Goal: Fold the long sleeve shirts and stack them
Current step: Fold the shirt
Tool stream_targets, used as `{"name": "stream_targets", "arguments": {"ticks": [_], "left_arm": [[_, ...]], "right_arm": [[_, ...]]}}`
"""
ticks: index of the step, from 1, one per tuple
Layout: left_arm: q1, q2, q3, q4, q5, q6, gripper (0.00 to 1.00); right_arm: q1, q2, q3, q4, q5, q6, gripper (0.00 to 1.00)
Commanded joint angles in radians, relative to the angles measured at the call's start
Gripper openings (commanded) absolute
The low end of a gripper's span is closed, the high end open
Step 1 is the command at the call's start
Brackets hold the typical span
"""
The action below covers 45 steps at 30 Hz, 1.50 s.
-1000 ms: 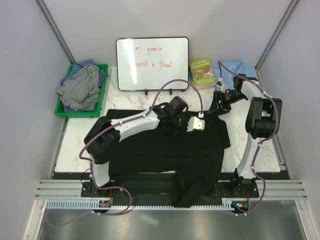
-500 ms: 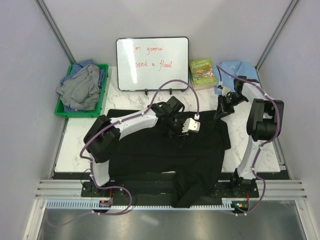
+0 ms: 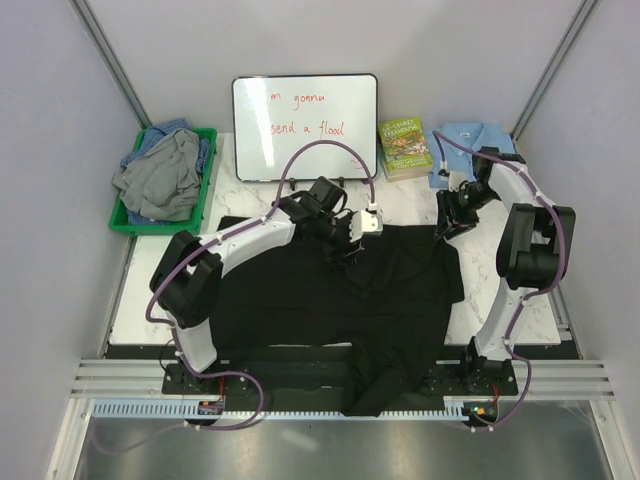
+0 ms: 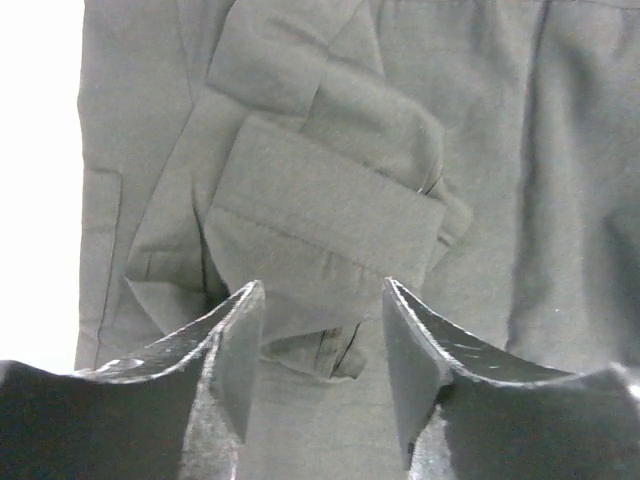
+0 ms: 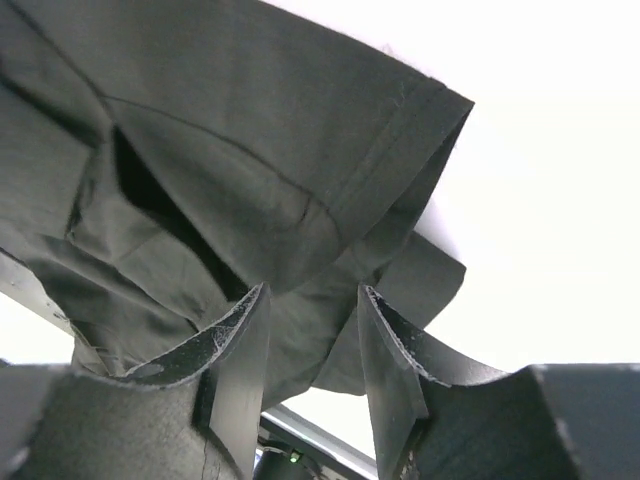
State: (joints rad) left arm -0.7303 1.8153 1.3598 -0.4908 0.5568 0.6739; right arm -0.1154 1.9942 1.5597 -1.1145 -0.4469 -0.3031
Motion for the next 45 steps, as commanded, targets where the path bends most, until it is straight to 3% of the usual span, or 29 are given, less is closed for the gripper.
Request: {"name": "stream_targets", "arguments": {"ticks": [1,2,3,4,5,10,13,16,17,22,26,27,28,32,33,39,45], "left_arm": [[-0.035,-0.037,-0.019,0.038,-0.004,0.004,0.6],[-0.04,-0.04,-0.042,0.046,-0.008,0.025,0.64],[-0.049,-0.047,-0.059,0.067,-0.009,0.05,0.82],[-0.055,-0.057,-0.077,0.093,-0.011,0.087,0.84],[-0.06,-0.074,-0.114,0.148,-0.012,0.104,0.93],[-0.15,-0.086,-0.174,0.217,-0.073,0.249,0.94],[-0.182,-0.073,-0.211,0.334,-0.162,0.241,0.93],[-0.189,-0.042,-0.199,0.394,-0.279,0.202,0.82],[-0.189,-0.037,-0.199,0.399,-0.328,0.204,0.73],[-0.17,-0.077,-0.261,0.445,-0.414,0.213,0.53],[-0.139,-0.128,-0.297,0.431,-0.465,0.164,0.12],[-0.13,-0.143,-0.304,0.423,-0.46,0.162,0.11],[-0.124,-0.163,-0.32,0.419,-0.44,0.176,0.12],[-0.129,-0.298,-0.43,0.405,-0.275,0.234,0.51],[-0.141,-0.301,-0.435,0.39,-0.261,0.236,0.54],[-0.202,-0.229,-0.4,0.366,-0.207,0.271,0.62],[-0.248,-0.123,-0.364,0.438,-0.281,0.367,0.64]], "right_arm": [[0.005,-0.11,0.057,-0.013,-0.112,-0.047,0.47],[0.011,-0.107,0.059,-0.002,-0.133,-0.042,0.47],[0.023,-0.101,0.066,0.004,-0.144,-0.022,0.46],[0.036,-0.092,0.071,0.007,-0.159,-0.021,0.43],[0.064,-0.068,0.074,0.008,-0.177,-0.018,0.42],[0.137,-0.005,0.056,0.085,-0.233,0.054,0.31],[0.177,0.04,0.022,0.131,-0.228,0.068,0.29],[0.183,0.075,-0.016,0.148,-0.211,0.061,0.27],[0.183,0.083,-0.024,0.151,-0.202,0.052,0.27],[0.184,0.109,-0.043,0.148,-0.15,0.019,0.26],[0.184,0.11,-0.038,0.142,-0.119,-0.001,0.26],[0.183,0.11,-0.035,0.136,-0.116,-0.01,0.26],[0.184,0.115,-0.03,0.131,-0.116,-0.013,0.26],[0.184,0.095,-0.01,0.085,-0.151,-0.036,0.26],[0.184,0.086,-0.007,0.082,-0.176,-0.04,0.27],[0.189,-0.012,-0.044,0.064,-0.236,-0.065,0.34],[0.189,-0.026,-0.055,0.042,-0.239,-0.071,0.45]]}}
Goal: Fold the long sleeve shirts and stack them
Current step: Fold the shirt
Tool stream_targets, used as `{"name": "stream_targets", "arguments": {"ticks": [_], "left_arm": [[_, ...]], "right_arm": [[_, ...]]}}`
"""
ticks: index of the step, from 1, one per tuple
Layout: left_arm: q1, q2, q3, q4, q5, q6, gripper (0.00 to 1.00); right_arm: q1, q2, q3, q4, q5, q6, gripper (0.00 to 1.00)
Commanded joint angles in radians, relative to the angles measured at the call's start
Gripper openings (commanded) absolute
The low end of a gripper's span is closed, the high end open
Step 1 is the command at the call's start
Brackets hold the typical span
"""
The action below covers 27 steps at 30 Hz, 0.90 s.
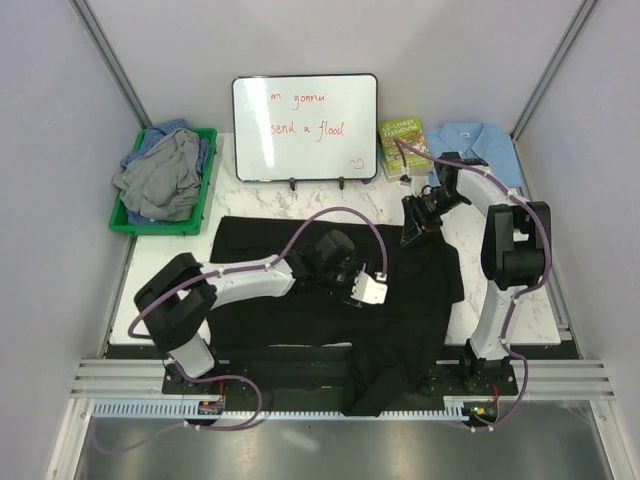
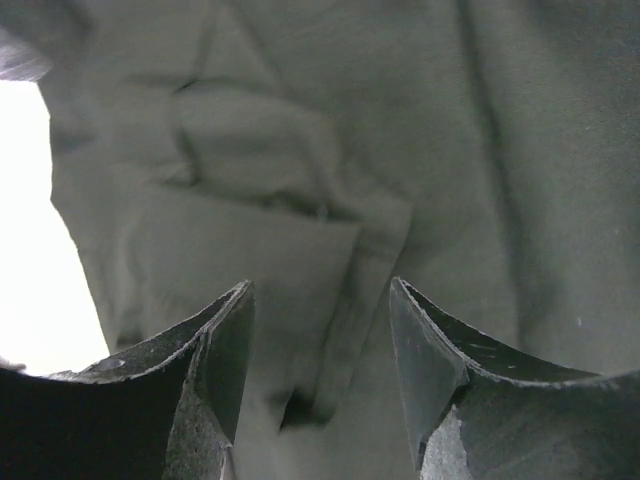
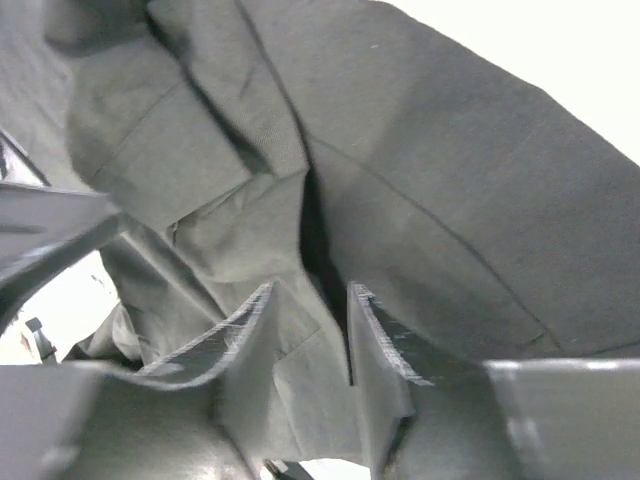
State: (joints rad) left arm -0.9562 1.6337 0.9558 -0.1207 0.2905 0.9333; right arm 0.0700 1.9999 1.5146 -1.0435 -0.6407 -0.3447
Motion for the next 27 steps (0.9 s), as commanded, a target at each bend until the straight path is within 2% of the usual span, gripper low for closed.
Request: {"name": "stream_targets", "arguments": {"ticks": [1,3,6,7,8,9,11,12,13,16,18,20,22,23,25,27], "left_arm": [[-0.021,0.078,0.04,0.097,-0.028,0.125,0.64],[-0.021,0.097,0.041,0.148,-0.069,0.142,0.63],[-0.019,0.118,0.057,0.207,-0.123,0.105,0.53],[-0.018,0.118,0.061,0.21,-0.132,0.093,0.49],[-0.012,0.104,0.058,0.198,-0.136,0.082,0.37],[-0.009,0.092,0.054,0.184,-0.133,0.061,0.32],[0.003,0.039,0.021,0.153,-0.142,0.03,0.16],[0.01,0.014,0.014,0.139,-0.151,-0.025,0.1],[0.017,-0.007,0.0,0.127,-0.162,-0.062,0.02],[0.077,-0.081,-0.018,0.038,-0.211,-0.244,0.02],[0.172,-0.115,-0.029,-0.02,-0.203,-0.408,0.02],[0.294,-0.123,-0.04,-0.068,-0.156,-0.543,0.02],[0.379,-0.109,-0.045,-0.14,-0.05,-0.609,0.03],[0.445,-0.098,-0.045,-0.166,-0.031,-0.66,0.08],[0.5,-0.069,-0.04,-0.25,0.048,-0.682,0.25],[0.569,-0.071,-0.048,-0.29,0.091,-0.694,0.36]], "right_arm": [[0.007,-0.027,-0.008,-0.03,-0.063,-0.033,0.47],[0.014,-0.021,-0.014,-0.032,-0.066,-0.033,0.49],[0.053,-0.006,-0.042,-0.02,-0.031,-0.034,0.49],[0.069,0.0,-0.051,-0.009,-0.018,-0.033,0.47],[0.076,0.006,-0.068,-0.001,0.024,-0.03,0.44],[0.08,0.013,-0.077,0.014,0.038,-0.021,0.34],[0.088,0.016,-0.099,0.054,0.076,0.004,0.22],[0.091,0.02,-0.099,0.059,0.108,0.004,0.1],[0.094,0.022,-0.097,0.066,0.125,0.003,0.03],[0.094,0.02,-0.087,0.073,0.188,-0.01,0.0],[0.094,0.022,-0.077,0.068,0.205,-0.017,0.0],[0.094,0.025,-0.065,0.056,0.205,-0.028,0.0],[0.094,0.031,-0.05,0.042,0.207,-0.036,0.0],[0.094,0.034,-0.045,0.036,0.21,-0.045,0.0],[0.094,0.04,-0.031,0.016,0.205,-0.057,0.0],[0.097,0.048,-0.024,0.004,0.2,-0.069,0.0]]}}
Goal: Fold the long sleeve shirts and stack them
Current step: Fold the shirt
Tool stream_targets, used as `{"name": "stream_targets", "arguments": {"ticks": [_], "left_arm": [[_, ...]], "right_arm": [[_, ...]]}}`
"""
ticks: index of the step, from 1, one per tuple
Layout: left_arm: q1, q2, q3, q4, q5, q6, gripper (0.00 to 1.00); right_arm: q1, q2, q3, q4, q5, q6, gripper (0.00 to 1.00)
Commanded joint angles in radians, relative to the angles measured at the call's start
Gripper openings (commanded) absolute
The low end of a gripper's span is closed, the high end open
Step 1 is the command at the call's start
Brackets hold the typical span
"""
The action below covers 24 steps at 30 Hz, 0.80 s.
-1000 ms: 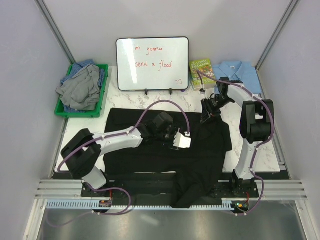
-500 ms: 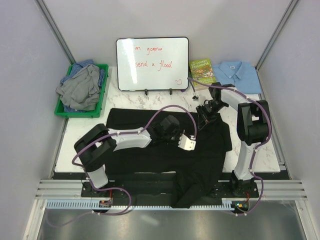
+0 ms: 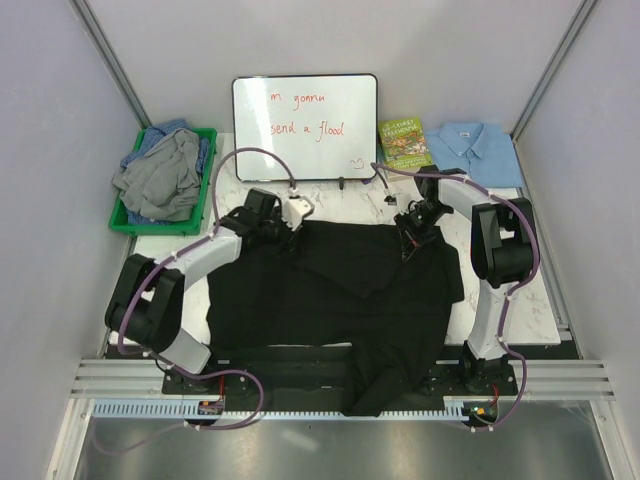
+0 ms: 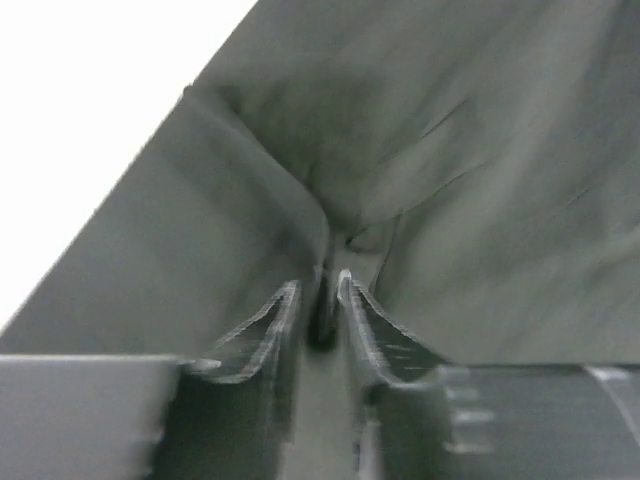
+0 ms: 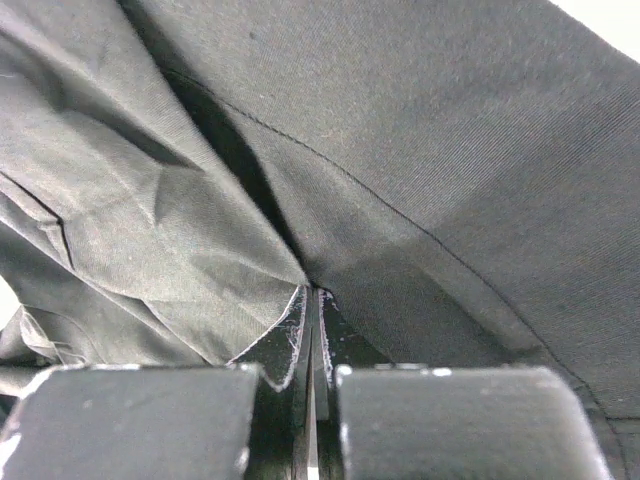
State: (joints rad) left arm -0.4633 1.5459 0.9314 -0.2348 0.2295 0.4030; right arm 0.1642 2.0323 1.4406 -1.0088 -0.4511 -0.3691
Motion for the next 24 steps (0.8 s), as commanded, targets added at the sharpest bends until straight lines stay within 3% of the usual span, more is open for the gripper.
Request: {"name": "stream_targets", "arguments": {"ticks": [1,4,9,20,24], "left_arm": [[0.095,-0.012,-0.043,-0.204,0.195,-0.161,0.44],[0.173,-0.076,-0.081,-0.207,0.264,-0.151,0.56],[0.229,-0.075,0.012,-0.23,0.338,-0.158,0.56],[0.291,0.158,0.219,-0.274,0.241,-0.329,0.57],[0.293,0.215,0.244,-0.279,0.237,-0.365,0.59]], "right_arm": [[0.004,0.019,0.066,-0.045,0.005,-0.05,0.0],[0.015,0.032,0.09,-0.073,-0.015,-0.056,0.02],[0.032,0.019,0.084,-0.093,-0.028,-0.062,0.21],[0.034,0.017,0.118,-0.129,-0.018,-0.076,0.27],[0.034,0.019,0.141,-0.166,-0.049,-0.091,0.34]]}}
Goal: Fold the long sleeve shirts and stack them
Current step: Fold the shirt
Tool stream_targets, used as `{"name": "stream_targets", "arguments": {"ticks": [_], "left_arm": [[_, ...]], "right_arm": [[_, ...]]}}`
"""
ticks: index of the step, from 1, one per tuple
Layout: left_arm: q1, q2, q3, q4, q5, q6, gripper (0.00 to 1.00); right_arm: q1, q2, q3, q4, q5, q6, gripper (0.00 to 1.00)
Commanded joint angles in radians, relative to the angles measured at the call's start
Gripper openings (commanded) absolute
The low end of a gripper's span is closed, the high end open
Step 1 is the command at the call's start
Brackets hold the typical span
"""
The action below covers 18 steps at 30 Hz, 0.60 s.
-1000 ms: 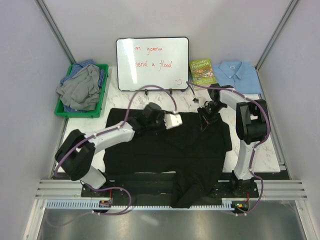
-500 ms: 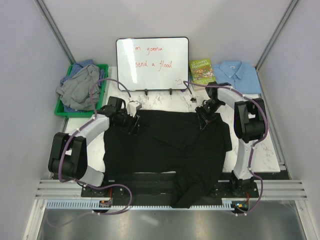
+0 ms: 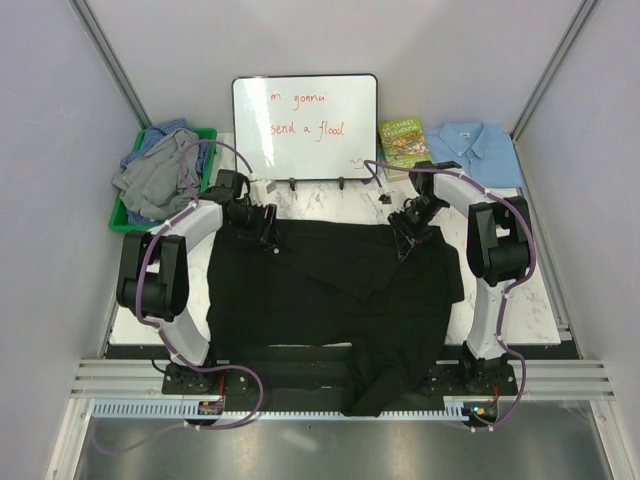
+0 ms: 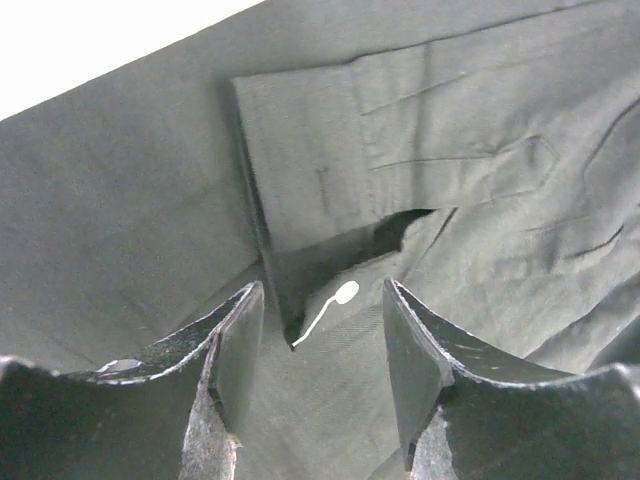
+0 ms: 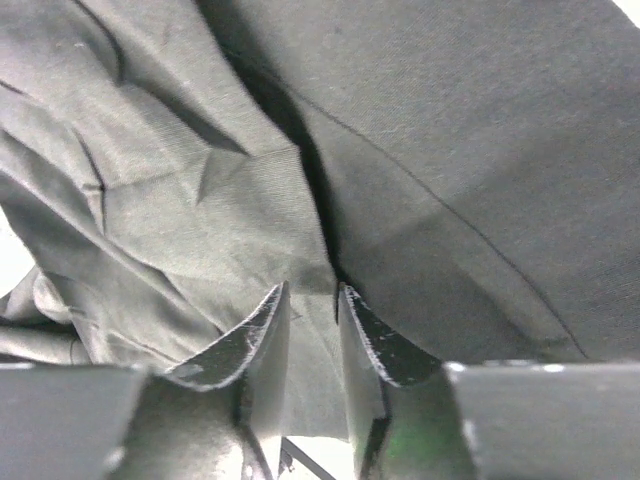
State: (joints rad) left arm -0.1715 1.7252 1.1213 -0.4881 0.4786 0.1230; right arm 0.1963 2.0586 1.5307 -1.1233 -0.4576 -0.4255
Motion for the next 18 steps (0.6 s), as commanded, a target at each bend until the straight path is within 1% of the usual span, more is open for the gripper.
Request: {"name": "stream_targets", "arguments": {"ticks": [1,3,4,6,11,18], "left_arm": [[0.003,0.048,0.058,-0.024,-0.023,-0.094,0.59],[0.007,0.082,0.071,-0.026,-0.023,-0.105,0.6],[0.007,0.092,0.074,-0.026,-0.028,-0.114,0.68],[0.013,0.114,0.086,-0.032,-0.029,-0.114,0.68],[0.015,0.145,0.107,-0.027,-0.003,-0.144,0.65],[0.015,0.183,0.129,-0.026,0.061,-0.167,0.56]], "right_arm": [[0.0,-0.012,0.055,-0.056,-0.049,-0.038,0.37],[0.002,-0.015,0.068,-0.067,-0.061,-0.039,0.39],[0.002,-0.018,0.074,-0.075,-0.081,-0.045,0.39],[-0.001,-0.025,0.091,-0.092,-0.105,-0.05,0.4],[-0.014,-0.041,0.12,-0.105,-0.16,-0.056,0.41],[-0.024,-0.029,0.14,-0.104,-0.17,-0.048,0.41]]}}
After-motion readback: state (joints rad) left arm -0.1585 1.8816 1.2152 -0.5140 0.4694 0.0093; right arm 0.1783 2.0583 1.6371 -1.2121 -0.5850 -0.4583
